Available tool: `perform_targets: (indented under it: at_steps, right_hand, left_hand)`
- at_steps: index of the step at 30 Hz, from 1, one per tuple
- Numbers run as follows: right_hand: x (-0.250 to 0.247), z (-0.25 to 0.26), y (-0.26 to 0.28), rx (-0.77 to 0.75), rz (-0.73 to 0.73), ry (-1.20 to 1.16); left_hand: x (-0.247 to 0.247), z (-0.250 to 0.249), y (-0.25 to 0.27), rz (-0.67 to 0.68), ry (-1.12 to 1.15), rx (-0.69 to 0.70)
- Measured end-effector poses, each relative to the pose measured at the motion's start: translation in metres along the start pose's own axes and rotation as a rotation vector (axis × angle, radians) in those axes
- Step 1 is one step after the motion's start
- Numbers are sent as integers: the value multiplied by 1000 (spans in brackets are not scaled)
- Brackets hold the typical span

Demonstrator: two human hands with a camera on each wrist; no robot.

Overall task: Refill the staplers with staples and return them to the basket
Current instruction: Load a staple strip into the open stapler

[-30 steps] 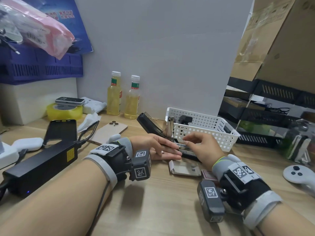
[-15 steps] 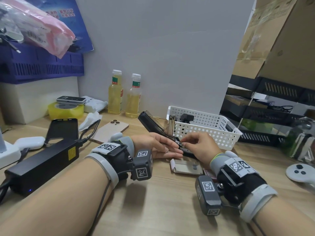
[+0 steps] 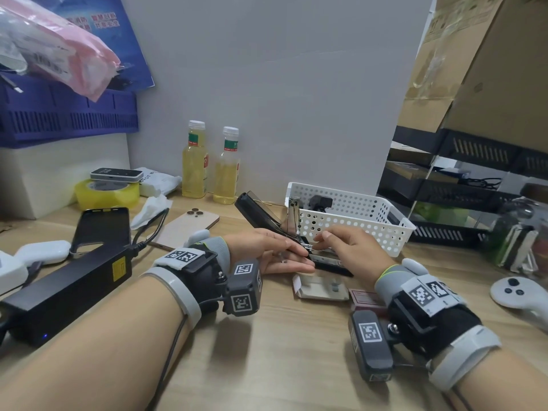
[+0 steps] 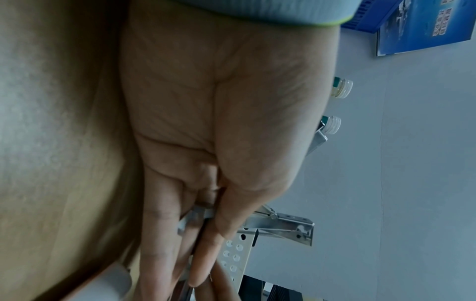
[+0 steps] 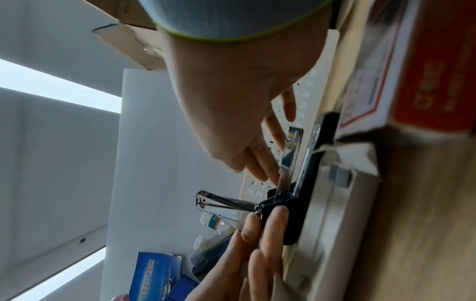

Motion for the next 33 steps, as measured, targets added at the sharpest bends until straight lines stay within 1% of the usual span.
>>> perform_targets:
  at_steps: [3, 6, 10, 12, 14, 17, 19, 22, 25, 28, 33]
  right_hand:
    - [-8, -2, 4, 9, -15, 87]
    - [-19, -8, 4, 33, -57, 126]
    - [-29, -12, 2, 37, -105, 239]
    - [-29, -12, 3, 17, -109, 251]
    - [-30, -7, 6, -41, -130, 211]
    - [-27, 14, 17, -207, -187, 128]
    - [-15, 30, 25, -302, -135, 85]
    - [8, 44, 30, -355, -30, 94]
    - [17, 47, 29, -314, -4, 147]
    - [18, 46, 30, -270, 16, 147]
    - [18, 46, 31, -266, 30, 136]
  left_hand:
    - [0, 1, -1, -16, 20, -6]
    - [2, 0, 0, -29, 42, -27]
    - [3, -2, 2, -10, 61, -50]
    - [6, -3, 4, 12, 100, -63]
    - [8, -5, 4, 28, 115, -60]
    - [11, -6, 3, 77, 145, -30]
    - [11, -5, 0, 102, 132, -2]
    - [11, -3, -6, 120, 79, 31]
    - [11, -2, -7, 128, 53, 37]
    - [9, -2, -6, 127, 59, 20]
    - [12, 0, -4, 143, 80, 8]
Point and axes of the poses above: each hand's wrist, its own y-axis away from the middle knuckle, its own x-axis out of the palm, z = x × y, the point moved 6 cm from there along -y, towards the middle knuckle, and after that the axes turned 7 degrees about x, right-handed, at the moved point
